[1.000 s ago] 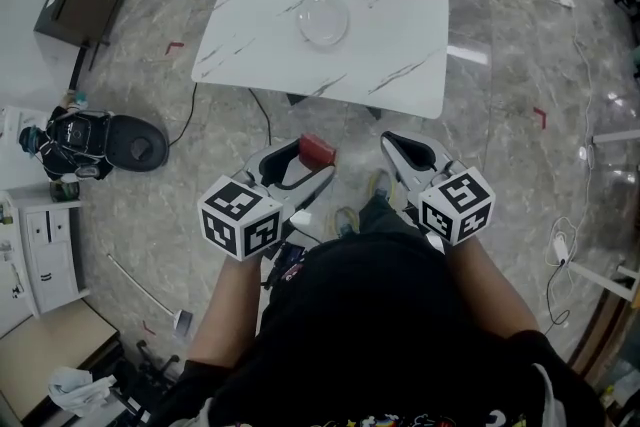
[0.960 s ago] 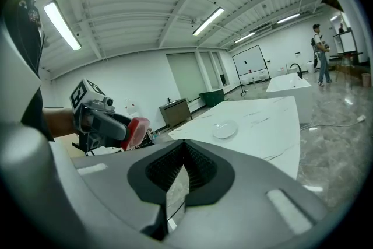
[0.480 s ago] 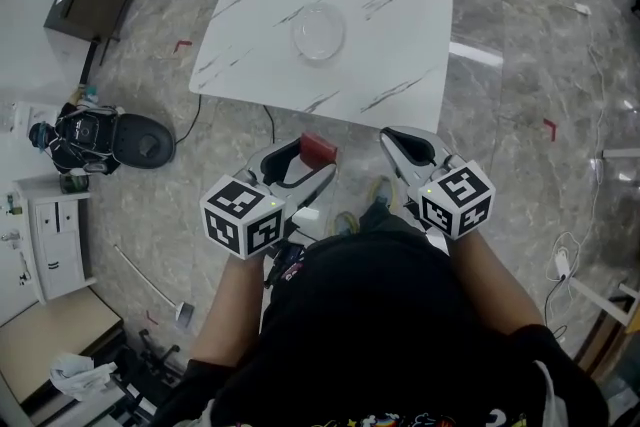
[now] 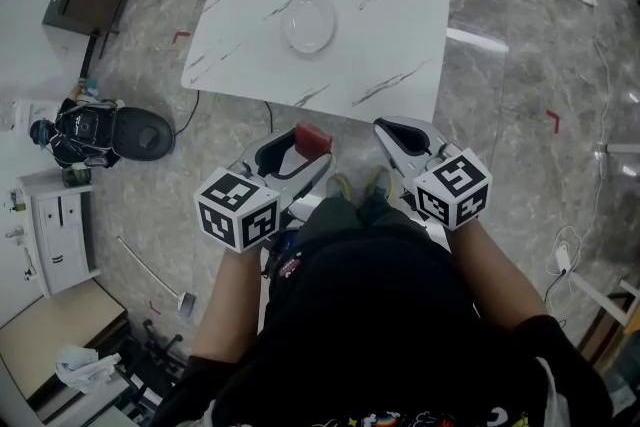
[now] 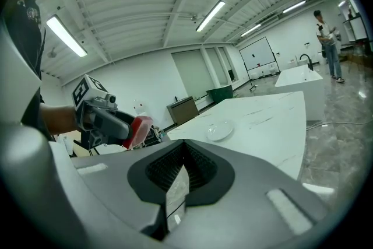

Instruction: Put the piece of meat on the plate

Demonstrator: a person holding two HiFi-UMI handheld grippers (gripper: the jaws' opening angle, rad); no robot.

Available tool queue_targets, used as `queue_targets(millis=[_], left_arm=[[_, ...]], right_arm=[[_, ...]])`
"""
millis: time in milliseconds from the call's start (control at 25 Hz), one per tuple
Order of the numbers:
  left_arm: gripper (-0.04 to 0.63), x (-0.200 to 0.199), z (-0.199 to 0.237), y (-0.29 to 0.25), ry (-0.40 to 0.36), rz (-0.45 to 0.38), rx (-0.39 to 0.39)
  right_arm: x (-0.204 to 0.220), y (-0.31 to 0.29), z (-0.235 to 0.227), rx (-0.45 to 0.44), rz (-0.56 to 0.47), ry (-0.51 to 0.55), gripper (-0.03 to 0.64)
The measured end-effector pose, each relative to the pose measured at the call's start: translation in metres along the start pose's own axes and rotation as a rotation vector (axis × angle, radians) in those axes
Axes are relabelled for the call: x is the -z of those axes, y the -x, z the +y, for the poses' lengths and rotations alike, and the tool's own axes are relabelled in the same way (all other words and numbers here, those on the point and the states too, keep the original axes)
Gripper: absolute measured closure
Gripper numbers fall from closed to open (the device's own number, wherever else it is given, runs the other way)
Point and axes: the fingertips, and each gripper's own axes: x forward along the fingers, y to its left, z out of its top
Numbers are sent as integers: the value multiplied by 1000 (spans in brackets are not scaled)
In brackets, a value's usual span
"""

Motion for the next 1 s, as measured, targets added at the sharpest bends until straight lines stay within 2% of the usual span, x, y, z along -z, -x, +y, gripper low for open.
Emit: queue_targets(millis=[440,1000], left_arm=[[218,-3,20,-15,6,18,30],[218,-17,78,-41,-18,96,109]], right_arm=[[-1,-13,-10,24,29,-9,597],[-16,-68,-41,111,59,-62,597]])
